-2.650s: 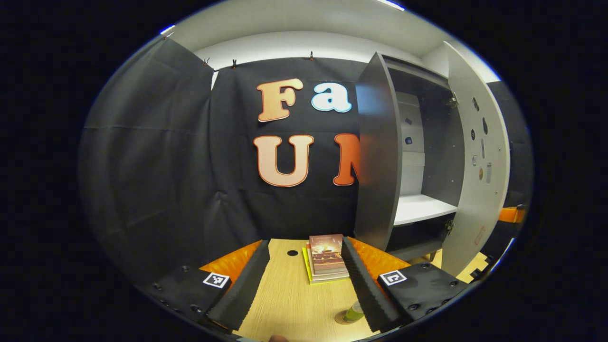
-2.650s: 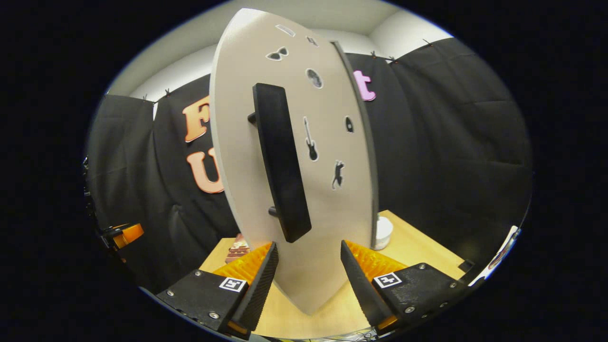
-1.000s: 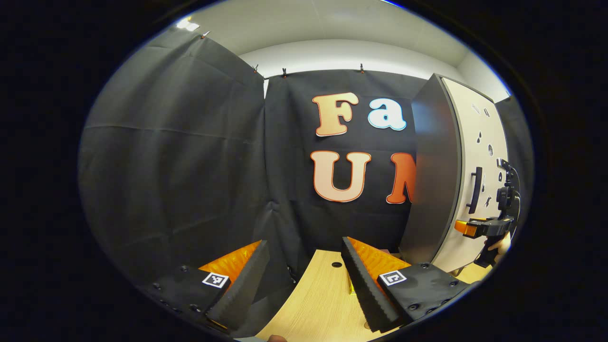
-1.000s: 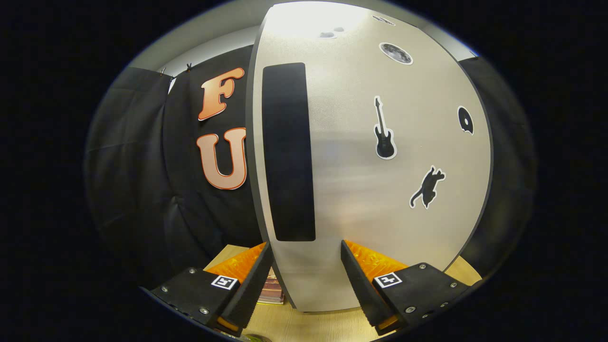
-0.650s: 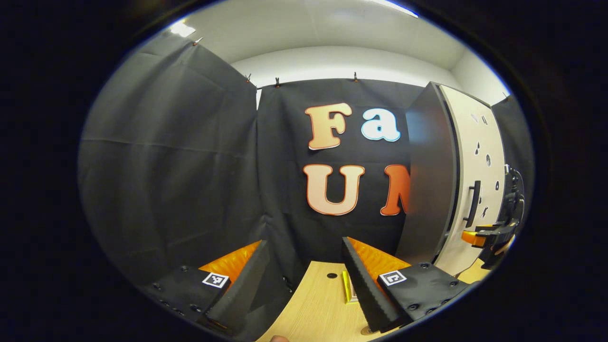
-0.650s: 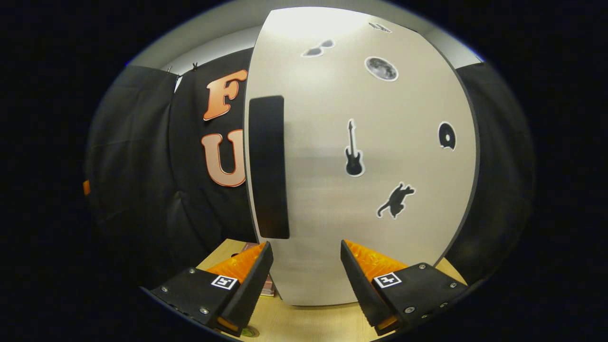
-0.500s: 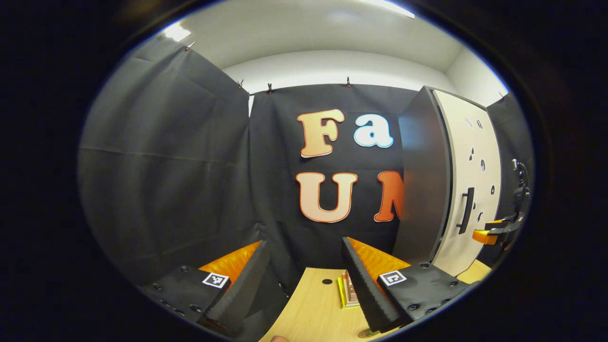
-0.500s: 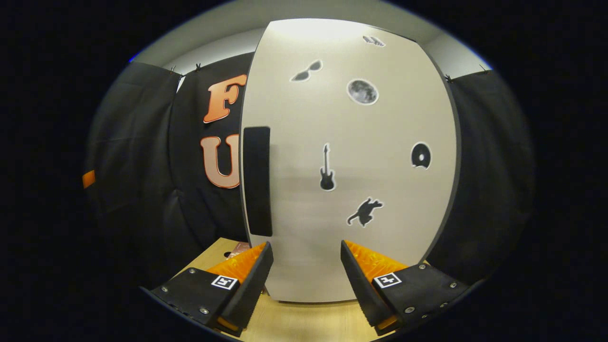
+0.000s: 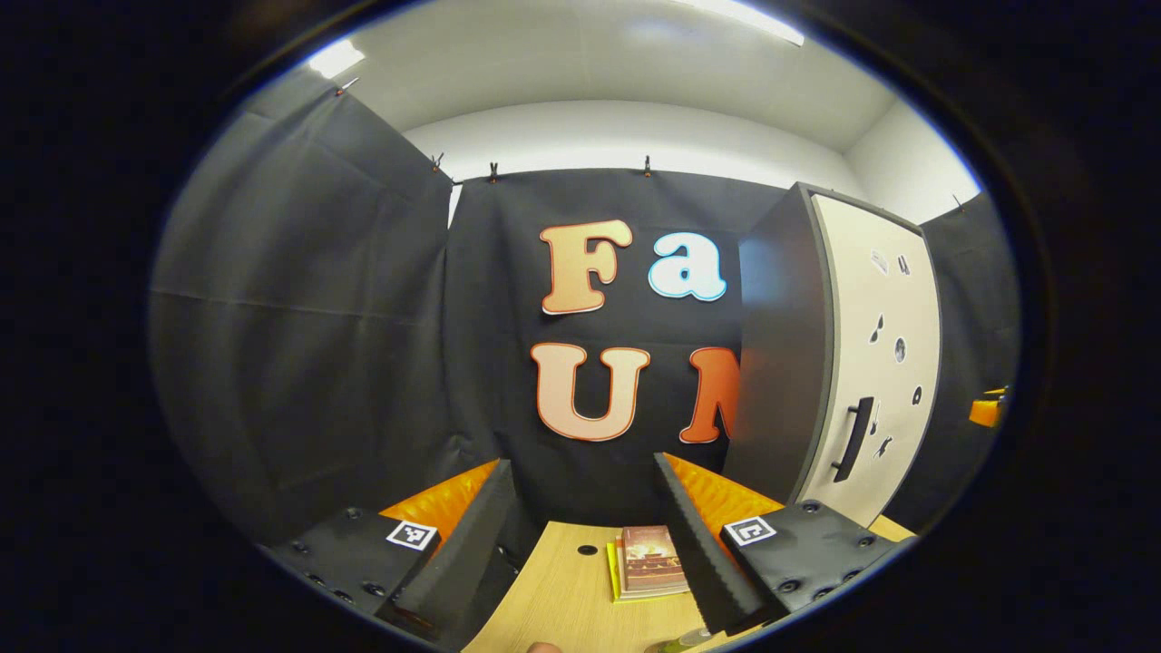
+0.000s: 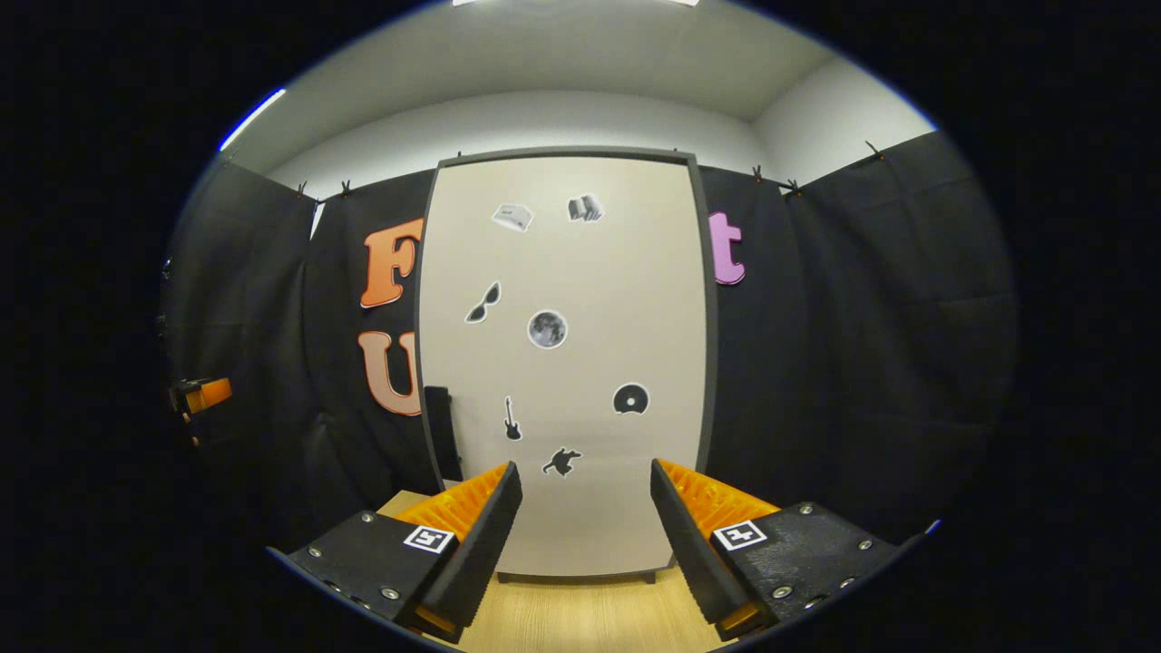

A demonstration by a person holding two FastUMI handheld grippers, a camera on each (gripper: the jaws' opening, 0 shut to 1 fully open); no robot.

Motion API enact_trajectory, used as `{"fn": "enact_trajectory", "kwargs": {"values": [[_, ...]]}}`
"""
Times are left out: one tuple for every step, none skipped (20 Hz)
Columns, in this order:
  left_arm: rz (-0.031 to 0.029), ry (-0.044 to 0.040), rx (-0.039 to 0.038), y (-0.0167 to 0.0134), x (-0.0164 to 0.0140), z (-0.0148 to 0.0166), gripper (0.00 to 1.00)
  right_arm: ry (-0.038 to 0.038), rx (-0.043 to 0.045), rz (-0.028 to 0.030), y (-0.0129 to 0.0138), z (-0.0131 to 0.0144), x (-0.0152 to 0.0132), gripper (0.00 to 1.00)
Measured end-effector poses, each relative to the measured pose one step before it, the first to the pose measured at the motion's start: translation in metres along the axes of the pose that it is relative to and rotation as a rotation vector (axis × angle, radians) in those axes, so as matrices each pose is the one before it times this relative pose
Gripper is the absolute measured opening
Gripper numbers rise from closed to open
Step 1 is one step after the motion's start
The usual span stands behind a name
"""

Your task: Open the cabinet door with the right hand, grasp the bottle in the cabinet with the left hand and place it on the coaster, then close the cabinet door with the right hand.

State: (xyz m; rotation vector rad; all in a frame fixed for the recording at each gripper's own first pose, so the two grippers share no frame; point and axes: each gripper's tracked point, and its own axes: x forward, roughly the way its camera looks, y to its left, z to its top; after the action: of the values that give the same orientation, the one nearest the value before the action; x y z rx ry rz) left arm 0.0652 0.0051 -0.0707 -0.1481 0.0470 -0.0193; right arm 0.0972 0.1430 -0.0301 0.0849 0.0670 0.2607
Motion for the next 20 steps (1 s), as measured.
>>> {"fn": "enact_trajectory", "kwargs": {"values": [[-0.00547,-0.00677,0.00005,-0.00325,0.00163,0.00627,0.99,-0.01228,-0.00224,-0.0156,-0.00859,0.00752,-0.01055,0.88],[-0.00443,-0.00686,0.00019,-0.0028,-0.0002,0.00443,0.99,-0.01319,-0.0014,-0.01603,-0.00909,0.00647,-0.0094,0.88],[-0.00603,-0.00508,-0.00227,-0.00255,0.00103,0.00453,0.99,-0.01179,0.00164,-0.01239,-0.00742,0.00718,-0.01034,0.89],[-0.00757,-0.00168,-0.00628,0.00433,0.00516,0.00727,0.99,-0.0115,0.0053,-0.01106,-0.00602,0.00711,-0.01046,0.89],[-0.00782,0.00036,-0.01132,-0.00308,0.00003,0.0014,0.99,-0.01185,0.00205,-0.00765,-0.00525,0.00622,-0.01006,0.91],[-0.00915,0.00044,-0.01105,-0.00405,0.00002,0.00246,0.99,-0.00989,-0.00121,-0.0123,-0.00608,0.00612,-0.00734,0.88],[-0.00664,-0.00096,-0.00754,-0.00227,-0.0001,0.00166,0.99,-0.00605,-0.00315,-0.01256,-0.00544,0.00351,-0.00624,0.88],[-0.00401,-0.00281,-0.00513,-0.00237,0.00051,0.0022,0.99,-0.00308,-0.00239,-0.00373,-0.00263,0.00222,-0.00634,0.88],[-0.00547,-0.00403,-0.00436,-0.00273,0.00028,0.00276,0.99,0.0036,0.00172,-0.00076,-0.00016,0.00098,-0.00564,0.88],[-0.0023,-0.00578,-0.00092,-0.00272,-0.00031,0.00263,0.99,0.00156,0.0023,0.00175,0.00015,0.00135,-0.00348,0.88],[-0.003,-0.00585,0.00354,-0.00137,-0.00066,0.00177,0.99,-0.00174,-0.00313,-0.00117,-0.00143,0.00145,-0.00359,0.88],[-0.00293,-0.00481,0.00557,-0.00174,-0.00098,0.00255,0.99,-0.00023,-0.00464,-0.00458,-0.00172,0.00073,-0.00293,0.88],[-0.00443,-0.00296,0.00385,-0.00241,-0.00058,0.00111,0.99,-0.00238,-0.0021,-0.00101,-0.00081,0.00071,-0.00203,0.88],[-0.00408,-0.00079,0.0022,-0.00174,-0.0008,0.00132,0.99,-0.00273,0.00318,0.00019,0.00046,0.00208,-0.00178,0.88],[-0.0007,-0.00209,0.00267,0.00009,-0.00208,0.00227,0.99,-0.00238,0.00503,0.00403,0.00053,0.00086,-0.00133,0.88],[0.00263,-0.00619,0.00278,0.00038,-0.00211,0.00376,0.99,-0.00298,0.00576,0.00319,0.00064,0.00091,-0.00002,0.88],[0.00425,-0.00679,0.00121,0.00166,0.00097,0.00359,0.99,-0.00114,0.00223,0.00125,0.00015,-0.00033,0.0002,0.88],[0.00511,-0.00659,-0.00097,0.00133,-0.00004,0.00319,0.99,0.00158,0.0003,-0.00147,-0.00068,-0.00034,0.00002,0.88],[0.00247,-0.00338,-0.00188,0.00085,-0.00068,0.00143,0.99,0.00313,0.00036,-0.00058,-0.00034,-0.0007,0.00081,0.88],[0.00205,-0.00119,-0.00005,0.00054,-0.00074,0.00036,0.99,0.00273,0.00034,0.00211,0.00135,-0.00087,0.00027,0.88]]}}
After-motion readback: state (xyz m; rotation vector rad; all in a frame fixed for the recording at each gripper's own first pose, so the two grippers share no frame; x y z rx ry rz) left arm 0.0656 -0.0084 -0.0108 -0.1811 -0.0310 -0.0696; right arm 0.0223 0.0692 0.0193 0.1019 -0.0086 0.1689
